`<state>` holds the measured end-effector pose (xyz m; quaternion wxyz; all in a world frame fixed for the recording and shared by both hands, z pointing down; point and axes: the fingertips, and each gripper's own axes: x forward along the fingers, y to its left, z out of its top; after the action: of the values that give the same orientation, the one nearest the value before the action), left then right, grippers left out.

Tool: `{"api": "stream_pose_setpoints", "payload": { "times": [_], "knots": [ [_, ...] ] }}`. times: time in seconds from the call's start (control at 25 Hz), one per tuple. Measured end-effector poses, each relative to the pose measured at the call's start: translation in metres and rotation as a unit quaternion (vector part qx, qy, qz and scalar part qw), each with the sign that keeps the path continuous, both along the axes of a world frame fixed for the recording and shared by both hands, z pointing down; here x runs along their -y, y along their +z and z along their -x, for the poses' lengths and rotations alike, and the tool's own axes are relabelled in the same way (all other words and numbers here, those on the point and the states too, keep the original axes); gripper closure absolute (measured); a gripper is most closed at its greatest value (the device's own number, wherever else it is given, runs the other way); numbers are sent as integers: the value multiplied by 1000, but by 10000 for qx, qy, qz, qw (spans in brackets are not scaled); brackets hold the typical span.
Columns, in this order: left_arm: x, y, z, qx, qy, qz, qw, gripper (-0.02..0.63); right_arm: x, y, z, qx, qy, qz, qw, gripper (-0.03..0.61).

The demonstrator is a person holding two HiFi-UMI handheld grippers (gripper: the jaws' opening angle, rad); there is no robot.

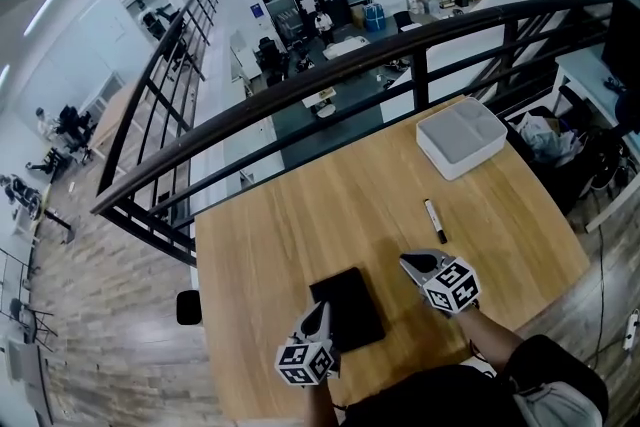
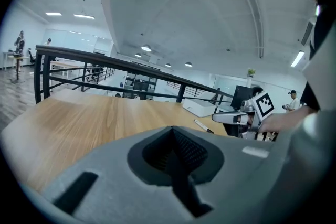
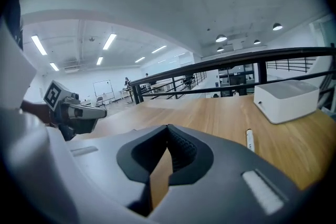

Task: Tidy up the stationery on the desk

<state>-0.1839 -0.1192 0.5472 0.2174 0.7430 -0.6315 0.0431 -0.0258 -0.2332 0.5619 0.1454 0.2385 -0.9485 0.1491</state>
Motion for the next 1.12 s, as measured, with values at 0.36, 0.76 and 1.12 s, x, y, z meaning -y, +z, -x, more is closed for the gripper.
{"api": "stream_pose_setpoints", "payload": {
  "times": [0.36, 0.76, 1.12],
  "knots": [
    [-4, -7, 11, 87, -279, 11, 9996, 617, 71, 26, -51, -497, 1171, 12, 9919, 571],
    [-7, -13, 18, 189, -600, 122, 9979, 617, 119, 57, -78, -907, 1827, 146, 9789, 544],
    [-8, 4, 28, 184, -718, 263, 9969, 617, 146, 81, -84, -1431, 2036, 111, 9685, 487]
  ]
}}
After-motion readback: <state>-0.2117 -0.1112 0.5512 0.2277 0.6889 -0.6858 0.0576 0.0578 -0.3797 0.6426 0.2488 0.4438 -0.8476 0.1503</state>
